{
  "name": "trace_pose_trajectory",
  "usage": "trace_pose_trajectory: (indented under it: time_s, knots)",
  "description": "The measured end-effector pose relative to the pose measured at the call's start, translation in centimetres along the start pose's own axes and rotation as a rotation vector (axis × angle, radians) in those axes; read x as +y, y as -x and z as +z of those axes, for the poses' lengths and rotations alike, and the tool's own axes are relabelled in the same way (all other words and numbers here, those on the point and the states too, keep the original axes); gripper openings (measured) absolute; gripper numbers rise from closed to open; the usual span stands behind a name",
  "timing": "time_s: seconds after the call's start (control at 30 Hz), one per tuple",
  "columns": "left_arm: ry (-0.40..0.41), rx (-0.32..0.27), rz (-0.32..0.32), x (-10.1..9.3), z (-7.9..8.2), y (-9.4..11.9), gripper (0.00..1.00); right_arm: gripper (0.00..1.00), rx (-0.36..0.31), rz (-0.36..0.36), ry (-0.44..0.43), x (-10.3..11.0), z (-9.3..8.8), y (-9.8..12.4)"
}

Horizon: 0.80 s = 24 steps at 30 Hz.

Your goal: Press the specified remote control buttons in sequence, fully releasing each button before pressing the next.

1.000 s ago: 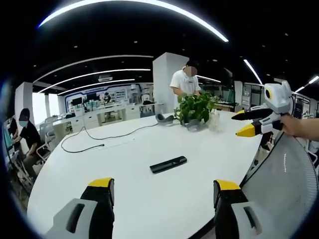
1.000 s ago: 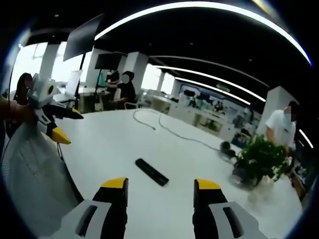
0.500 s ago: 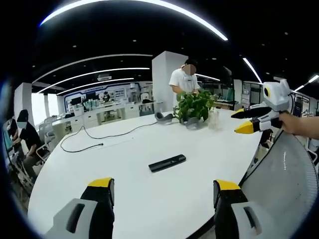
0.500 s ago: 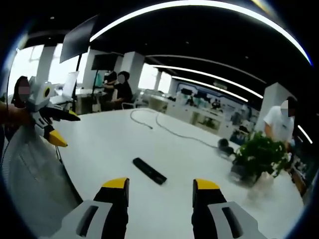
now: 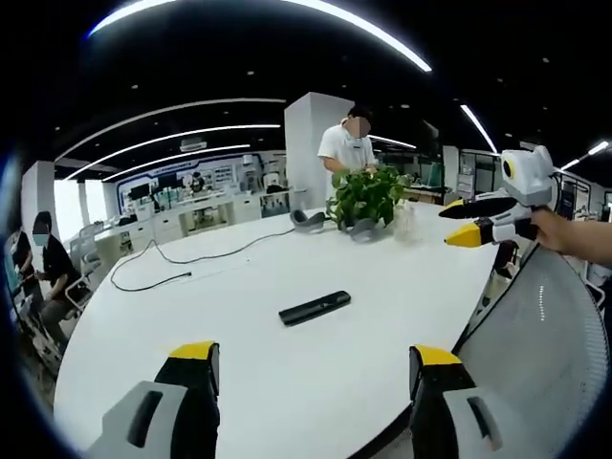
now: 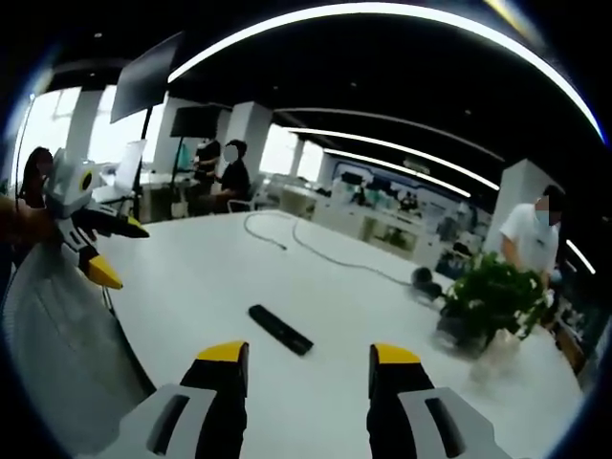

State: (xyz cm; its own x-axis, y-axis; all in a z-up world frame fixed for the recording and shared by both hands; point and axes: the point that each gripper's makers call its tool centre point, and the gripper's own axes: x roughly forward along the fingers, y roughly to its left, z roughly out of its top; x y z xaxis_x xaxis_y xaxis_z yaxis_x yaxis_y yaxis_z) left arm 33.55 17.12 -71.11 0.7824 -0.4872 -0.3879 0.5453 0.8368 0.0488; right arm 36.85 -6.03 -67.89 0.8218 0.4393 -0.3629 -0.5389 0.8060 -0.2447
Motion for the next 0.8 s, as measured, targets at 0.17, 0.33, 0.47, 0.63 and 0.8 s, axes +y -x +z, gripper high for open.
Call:
trace_pose_trajectory:
  time_s: [0.17,0.33,0.47,0.63,0.8]
  knots:
    - [0.021,0.018,-0.011,0.0,-0.2,-0.2,0.85,0.47,0.005,-0.001,-0.018,-0.4,-0.2,-0.2]
    - [0.004,0.023,-0.001,0.1,-0.2,-0.3,0.86,0.46,0.037,-0.017,-0.005,-0.8,-0.9,-0.3]
    - [0.036,0.057,-0.042,-0.5,-0.6,-0.5,0.85,0.43,0.037,-0.024,-0.031,-1.1,-0.9,-0.3]
    - [0.116,0.082,-0.116,-0.8,-0.7,-0.6,0.82,0.45,0.046,-0.032,-0.050,-1.6,-1.3,-0.4]
    - [0.054,0.154,-0.179,-0.6,-1.9,-1.5,0.81,0.45,0.047,-0.052,-0.040,-2.1,-1.5,-0.3]
